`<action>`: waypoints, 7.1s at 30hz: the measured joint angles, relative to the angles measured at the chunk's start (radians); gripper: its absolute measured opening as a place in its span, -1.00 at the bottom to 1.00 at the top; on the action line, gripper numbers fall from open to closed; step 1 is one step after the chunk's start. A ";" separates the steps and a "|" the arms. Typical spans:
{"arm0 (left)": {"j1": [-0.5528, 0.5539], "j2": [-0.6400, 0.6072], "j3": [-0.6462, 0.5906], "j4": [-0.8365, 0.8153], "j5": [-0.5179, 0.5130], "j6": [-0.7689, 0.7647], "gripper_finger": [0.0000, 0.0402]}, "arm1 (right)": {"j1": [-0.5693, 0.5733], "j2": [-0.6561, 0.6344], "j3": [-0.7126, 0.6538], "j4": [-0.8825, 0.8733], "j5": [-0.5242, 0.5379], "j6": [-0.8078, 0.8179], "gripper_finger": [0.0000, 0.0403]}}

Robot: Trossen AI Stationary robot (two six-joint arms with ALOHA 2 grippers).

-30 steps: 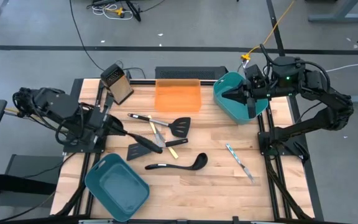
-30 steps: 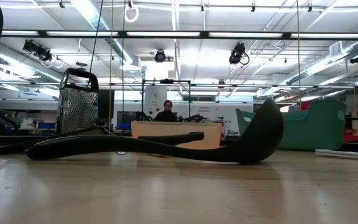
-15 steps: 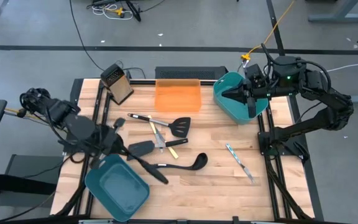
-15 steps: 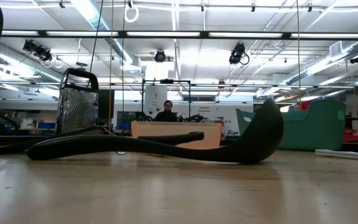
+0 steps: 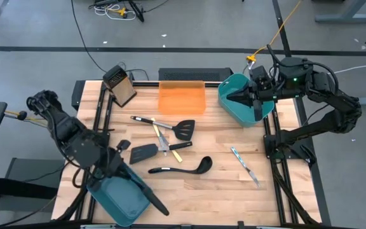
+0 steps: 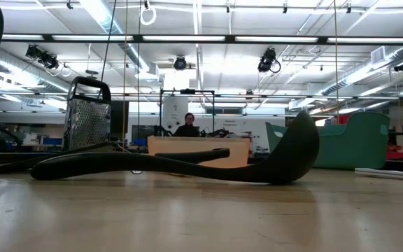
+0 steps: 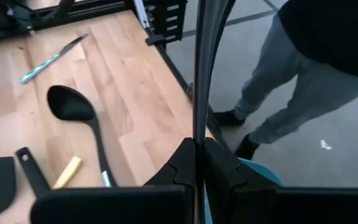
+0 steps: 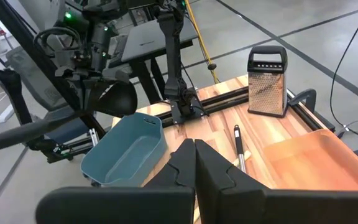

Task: Pick & Place Kitchen Items
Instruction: Put the right black ladle into the blue bin, then put the top black spatula into the green bin

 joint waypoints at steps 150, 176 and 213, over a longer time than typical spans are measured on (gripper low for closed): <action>-0.226 0.052 -0.552 0.364 0.161 0.027 -0.92 | 0.419 0.001 0.000 0.045 0.157 -0.025 -0.99; -0.226 0.053 -0.552 0.364 0.195 0.021 -0.64 | 0.419 0.002 0.000 0.045 0.157 -0.022 -0.99; -0.217 0.052 -0.315 0.226 0.100 0.021 -0.79 | 0.419 0.002 0.000 0.045 0.147 -0.026 -0.99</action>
